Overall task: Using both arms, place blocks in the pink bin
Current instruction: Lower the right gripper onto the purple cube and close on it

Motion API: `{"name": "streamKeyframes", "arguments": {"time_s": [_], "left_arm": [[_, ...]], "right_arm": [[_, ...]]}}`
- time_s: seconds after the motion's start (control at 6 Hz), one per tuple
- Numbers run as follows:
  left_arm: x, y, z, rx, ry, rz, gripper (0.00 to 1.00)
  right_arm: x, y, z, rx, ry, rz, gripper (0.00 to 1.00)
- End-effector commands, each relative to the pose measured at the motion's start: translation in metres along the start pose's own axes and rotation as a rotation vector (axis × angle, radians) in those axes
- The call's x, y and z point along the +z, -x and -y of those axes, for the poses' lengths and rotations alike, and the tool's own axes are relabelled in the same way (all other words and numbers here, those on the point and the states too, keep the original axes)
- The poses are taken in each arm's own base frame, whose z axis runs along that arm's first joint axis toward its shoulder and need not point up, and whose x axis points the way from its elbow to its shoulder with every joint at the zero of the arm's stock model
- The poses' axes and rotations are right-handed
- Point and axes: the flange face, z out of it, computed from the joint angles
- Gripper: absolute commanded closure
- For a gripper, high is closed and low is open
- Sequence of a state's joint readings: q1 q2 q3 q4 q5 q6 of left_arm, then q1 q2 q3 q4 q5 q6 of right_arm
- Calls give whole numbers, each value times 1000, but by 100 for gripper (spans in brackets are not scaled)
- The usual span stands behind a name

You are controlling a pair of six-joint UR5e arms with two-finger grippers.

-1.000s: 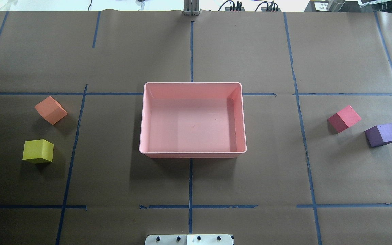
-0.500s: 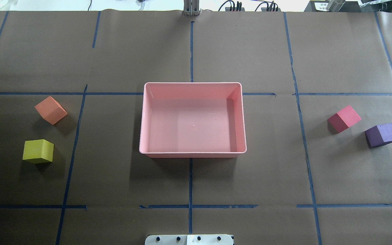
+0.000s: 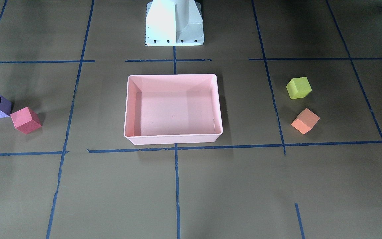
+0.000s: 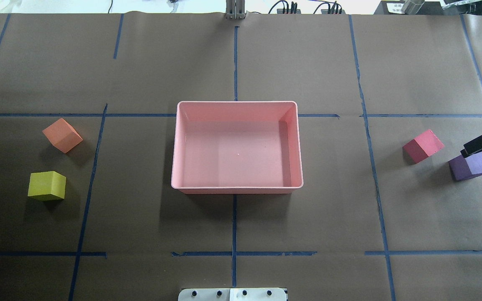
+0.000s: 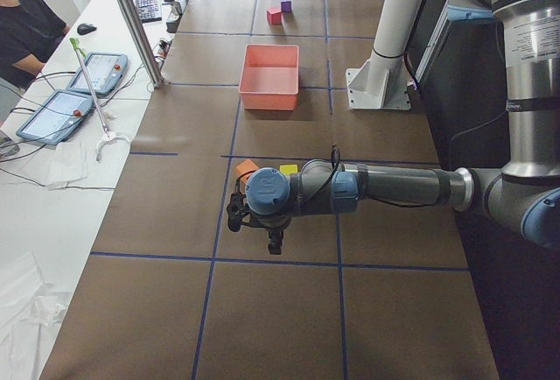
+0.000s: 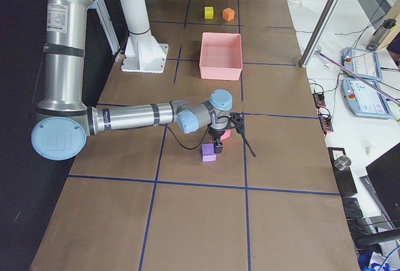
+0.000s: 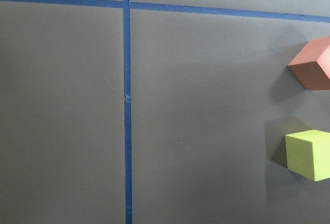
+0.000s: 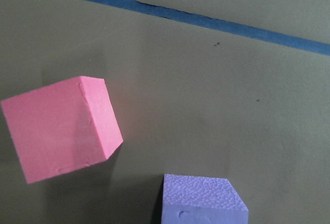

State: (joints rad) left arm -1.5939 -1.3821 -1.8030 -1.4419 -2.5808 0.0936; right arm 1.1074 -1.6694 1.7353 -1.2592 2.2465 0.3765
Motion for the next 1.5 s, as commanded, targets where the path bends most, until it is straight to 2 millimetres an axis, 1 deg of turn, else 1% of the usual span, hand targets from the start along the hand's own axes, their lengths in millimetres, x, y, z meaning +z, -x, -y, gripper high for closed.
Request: {"name": "streamKeyframes", "arguments": {"time_s": [0.0, 0.17, 0.33, 0.5, 0.67, 0.83, 1.0, 1.17, 1.33], "left_arm": [[0, 0, 0, 0, 0, -1, 0], [-1, -1, 0, 3, -2, -1, 0], [-1, -2, 0, 5, -3, -1, 0], [-1, -3, 0, 6, -4, -1, 0], [-1, -3, 0, 6, -4, -1, 0], [-2, -3, 0, 9, -5, 0, 0], [-1, -3, 0, 8, -4, -1, 0], [-1, -3, 0, 8, -4, -1, 0], [-1, -3, 0, 9, -4, -1, 0]], "right_arm": [[24, -5, -4, 7, 35, -19, 2], [25, -8, -5, 3, 28, -18, 9], [29, -10, -7, 8, 37, -19, 6], [33, -11, -10, 8, 46, -21, 6], [45, -13, -10, 9, 67, -28, 6], [52, -5, -10, -7, 81, -27, 6], [58, -5, -12, -9, 92, -30, 7], [61, -7, -11, -6, 96, -32, 21], [55, -2, -9, -31, 62, -17, 68]]}}
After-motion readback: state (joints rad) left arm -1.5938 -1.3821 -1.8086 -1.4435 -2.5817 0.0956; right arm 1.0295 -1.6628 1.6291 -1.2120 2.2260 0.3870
